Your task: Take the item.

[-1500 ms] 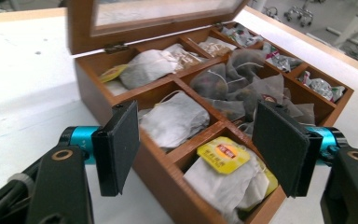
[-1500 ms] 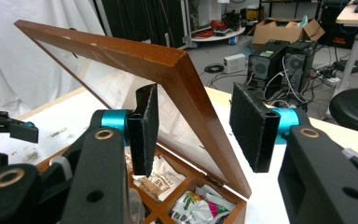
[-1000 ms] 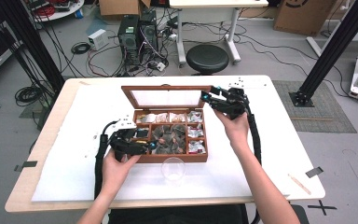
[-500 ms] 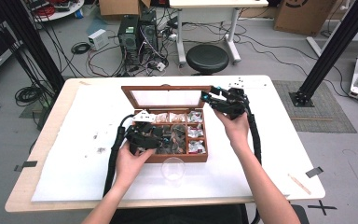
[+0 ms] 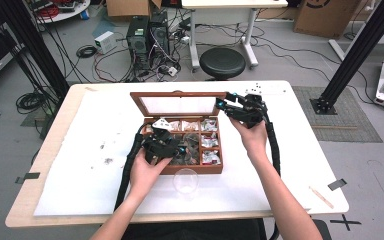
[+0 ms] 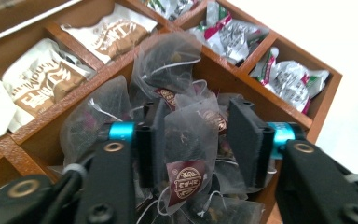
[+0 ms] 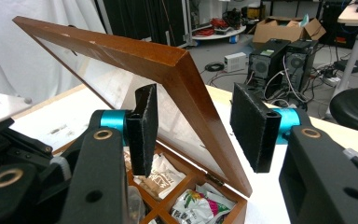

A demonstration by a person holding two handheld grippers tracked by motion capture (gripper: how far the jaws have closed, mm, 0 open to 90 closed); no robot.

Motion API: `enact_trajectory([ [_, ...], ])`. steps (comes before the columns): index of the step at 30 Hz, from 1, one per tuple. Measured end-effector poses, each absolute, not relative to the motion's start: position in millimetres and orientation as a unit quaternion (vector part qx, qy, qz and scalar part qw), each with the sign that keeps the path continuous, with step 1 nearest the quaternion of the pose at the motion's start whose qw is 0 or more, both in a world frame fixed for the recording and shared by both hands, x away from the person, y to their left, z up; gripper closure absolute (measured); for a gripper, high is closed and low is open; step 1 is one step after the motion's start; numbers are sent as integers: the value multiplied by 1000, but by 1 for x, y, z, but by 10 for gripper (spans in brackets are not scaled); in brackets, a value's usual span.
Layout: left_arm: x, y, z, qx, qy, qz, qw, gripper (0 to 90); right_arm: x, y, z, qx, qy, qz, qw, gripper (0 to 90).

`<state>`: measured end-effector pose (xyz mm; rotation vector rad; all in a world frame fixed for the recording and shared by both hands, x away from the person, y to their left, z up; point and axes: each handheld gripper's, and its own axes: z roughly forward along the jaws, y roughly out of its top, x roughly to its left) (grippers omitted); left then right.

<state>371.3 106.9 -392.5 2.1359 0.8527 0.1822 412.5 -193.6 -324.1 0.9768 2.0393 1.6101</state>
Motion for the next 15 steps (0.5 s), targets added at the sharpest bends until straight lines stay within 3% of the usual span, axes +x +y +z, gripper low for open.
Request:
enact_trajectory([
  [8,368,110,-390,852,315,77,412,871,412,-194,-324,346,723,570,181,530],
  [15,367,117,-386,843,312,80,431,888,413,-194,-324,347,722,571,182,529],
])
